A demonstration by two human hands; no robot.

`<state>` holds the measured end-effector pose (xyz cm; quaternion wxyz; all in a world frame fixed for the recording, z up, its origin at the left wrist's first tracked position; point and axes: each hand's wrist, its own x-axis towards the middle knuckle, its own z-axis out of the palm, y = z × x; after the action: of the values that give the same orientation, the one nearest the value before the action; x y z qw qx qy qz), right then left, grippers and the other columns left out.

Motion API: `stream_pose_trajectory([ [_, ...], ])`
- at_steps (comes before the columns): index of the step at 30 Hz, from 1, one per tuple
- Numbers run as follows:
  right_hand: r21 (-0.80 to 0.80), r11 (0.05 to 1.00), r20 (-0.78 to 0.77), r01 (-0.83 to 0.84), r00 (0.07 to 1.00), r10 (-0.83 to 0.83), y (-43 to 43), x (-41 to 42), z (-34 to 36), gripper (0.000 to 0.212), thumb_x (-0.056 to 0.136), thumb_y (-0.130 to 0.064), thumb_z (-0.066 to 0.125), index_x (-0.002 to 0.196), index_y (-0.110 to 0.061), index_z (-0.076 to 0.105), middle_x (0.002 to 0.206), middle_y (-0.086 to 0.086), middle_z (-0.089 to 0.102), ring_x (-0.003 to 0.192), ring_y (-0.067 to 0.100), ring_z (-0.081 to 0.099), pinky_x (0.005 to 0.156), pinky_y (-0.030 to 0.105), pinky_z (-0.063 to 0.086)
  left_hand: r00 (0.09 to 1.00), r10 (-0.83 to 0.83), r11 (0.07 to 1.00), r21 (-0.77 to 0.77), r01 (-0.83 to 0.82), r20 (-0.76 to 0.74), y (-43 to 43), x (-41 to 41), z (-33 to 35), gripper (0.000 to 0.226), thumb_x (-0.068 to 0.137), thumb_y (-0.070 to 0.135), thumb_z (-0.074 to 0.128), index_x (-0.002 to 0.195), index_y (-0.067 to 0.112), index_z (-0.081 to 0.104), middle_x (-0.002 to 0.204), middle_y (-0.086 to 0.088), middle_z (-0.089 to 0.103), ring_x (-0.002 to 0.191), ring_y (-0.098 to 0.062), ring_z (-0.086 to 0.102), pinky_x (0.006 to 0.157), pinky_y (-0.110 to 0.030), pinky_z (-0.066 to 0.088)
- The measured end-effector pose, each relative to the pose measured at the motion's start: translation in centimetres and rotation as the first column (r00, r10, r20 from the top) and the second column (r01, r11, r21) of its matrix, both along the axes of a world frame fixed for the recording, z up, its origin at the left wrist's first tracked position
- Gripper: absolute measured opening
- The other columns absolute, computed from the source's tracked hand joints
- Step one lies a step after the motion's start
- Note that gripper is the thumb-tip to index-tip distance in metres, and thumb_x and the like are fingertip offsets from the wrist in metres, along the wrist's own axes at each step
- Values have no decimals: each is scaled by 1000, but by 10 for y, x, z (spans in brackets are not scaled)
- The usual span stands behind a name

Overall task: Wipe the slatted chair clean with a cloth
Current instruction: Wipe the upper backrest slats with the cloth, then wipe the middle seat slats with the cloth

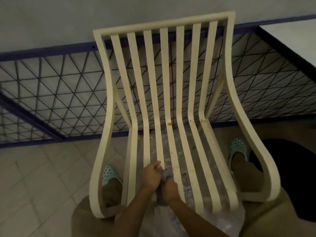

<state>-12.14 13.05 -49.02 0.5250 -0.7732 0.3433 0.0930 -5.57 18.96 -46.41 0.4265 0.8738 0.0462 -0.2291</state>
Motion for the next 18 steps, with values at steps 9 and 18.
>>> stream_pose_trajectory([
  [9, -107, 626, -262, -772, 629, 732, -35, -31, 15, 35, 102, -15, 39, 130, 3, 48, 133, 21, 52, 117, 29, 52, 95, 29, 39, 997, 57, 995, -90, -53, 48, 16, -53, -15, 25, 94, 0, 49, 111, 10, 65, 114, -5, 62, 106, -18, 58, 92, -22, 43],
  [18, -285, 881, 89, -377, 905, 415, -91, -48, 56, 23, 91, -10, 54, 111, -8, 63, 109, 10, 65, 91, 17, 59, 74, 20, 49, 995, -8, 997, -79, 16, 103, 9, -76, -14, 32, 96, 9, 52, 126, 10, 61, 130, -3, 59, 121, -19, 53, 105, -30, 40],
])
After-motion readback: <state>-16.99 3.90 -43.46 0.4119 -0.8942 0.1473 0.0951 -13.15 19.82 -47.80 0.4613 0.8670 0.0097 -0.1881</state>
